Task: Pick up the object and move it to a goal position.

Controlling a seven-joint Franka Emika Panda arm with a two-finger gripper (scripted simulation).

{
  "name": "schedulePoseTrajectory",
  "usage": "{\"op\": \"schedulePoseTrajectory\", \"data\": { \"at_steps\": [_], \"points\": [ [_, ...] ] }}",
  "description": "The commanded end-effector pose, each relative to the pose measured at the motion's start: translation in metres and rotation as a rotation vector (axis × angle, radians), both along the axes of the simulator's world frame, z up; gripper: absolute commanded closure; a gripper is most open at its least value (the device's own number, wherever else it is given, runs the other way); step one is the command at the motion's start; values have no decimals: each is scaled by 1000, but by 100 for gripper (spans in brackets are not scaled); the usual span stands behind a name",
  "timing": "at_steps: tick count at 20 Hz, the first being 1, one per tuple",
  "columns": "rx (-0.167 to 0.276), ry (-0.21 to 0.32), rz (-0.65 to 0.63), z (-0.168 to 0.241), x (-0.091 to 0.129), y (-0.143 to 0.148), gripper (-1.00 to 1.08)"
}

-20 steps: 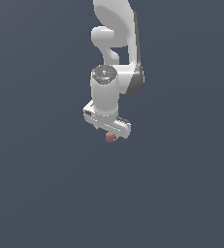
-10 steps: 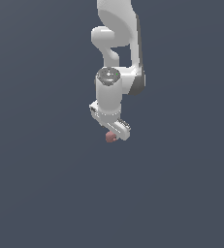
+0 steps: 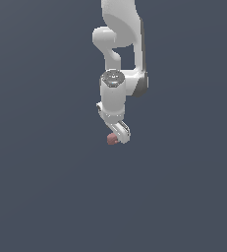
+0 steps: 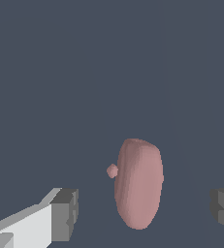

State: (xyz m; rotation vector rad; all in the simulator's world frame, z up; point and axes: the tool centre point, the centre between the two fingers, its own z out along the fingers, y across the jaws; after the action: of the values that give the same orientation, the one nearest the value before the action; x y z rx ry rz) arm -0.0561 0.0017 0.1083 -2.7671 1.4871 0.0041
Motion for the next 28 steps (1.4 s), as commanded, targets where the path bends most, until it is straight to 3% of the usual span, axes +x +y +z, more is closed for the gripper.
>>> {"op": "schedulePoseTrajectory", "data": {
  "at_steps": [1,9,17,28],
  "points": [
    [0,-1,-49,-3,-3,1,-92],
    [-1,-2,-135,-7,-10,4,-92],
    [-2,-2,-142,-11,-10,5,-92],
    [-2,-2,-146,-53,-11,4,-92]
  ]
}}
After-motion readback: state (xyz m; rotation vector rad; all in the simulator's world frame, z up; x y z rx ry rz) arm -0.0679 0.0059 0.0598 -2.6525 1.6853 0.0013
